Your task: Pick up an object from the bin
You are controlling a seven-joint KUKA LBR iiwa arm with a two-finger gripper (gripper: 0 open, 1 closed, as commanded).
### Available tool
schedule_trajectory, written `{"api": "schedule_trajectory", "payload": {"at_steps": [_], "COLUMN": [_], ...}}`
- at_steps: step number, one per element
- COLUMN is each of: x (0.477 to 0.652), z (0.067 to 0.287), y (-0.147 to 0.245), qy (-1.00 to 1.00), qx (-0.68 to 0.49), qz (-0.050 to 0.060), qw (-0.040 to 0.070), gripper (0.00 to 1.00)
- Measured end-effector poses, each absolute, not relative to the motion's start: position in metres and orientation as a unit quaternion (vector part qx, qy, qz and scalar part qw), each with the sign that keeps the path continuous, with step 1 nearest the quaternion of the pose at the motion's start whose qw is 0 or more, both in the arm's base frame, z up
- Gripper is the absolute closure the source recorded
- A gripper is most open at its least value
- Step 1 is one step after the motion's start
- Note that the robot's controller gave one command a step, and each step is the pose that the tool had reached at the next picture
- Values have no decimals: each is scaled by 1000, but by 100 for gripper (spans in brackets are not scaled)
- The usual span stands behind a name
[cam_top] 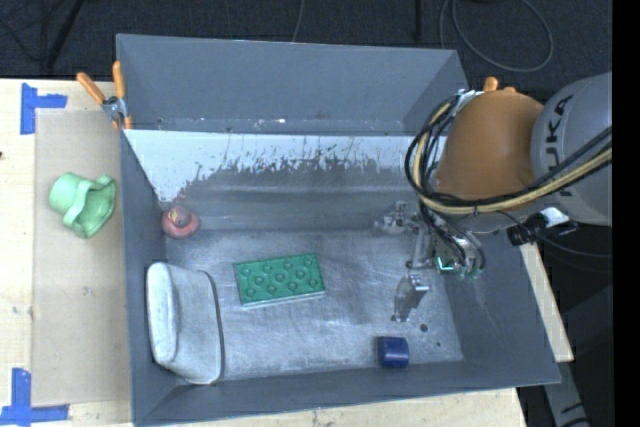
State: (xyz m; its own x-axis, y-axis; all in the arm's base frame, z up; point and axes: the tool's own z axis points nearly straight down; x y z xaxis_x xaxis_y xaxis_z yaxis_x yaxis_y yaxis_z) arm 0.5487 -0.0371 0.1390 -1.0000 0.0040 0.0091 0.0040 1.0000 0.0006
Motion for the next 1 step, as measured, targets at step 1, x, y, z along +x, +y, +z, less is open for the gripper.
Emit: {"api": "schedule_trajectory", "payload": {"at_steps": [1], "x": [541], "z": [86], "y": [42], "qy": [-999], "qx": [-45], "qz": [-2], "qw": [4], "gripper": [0]}}
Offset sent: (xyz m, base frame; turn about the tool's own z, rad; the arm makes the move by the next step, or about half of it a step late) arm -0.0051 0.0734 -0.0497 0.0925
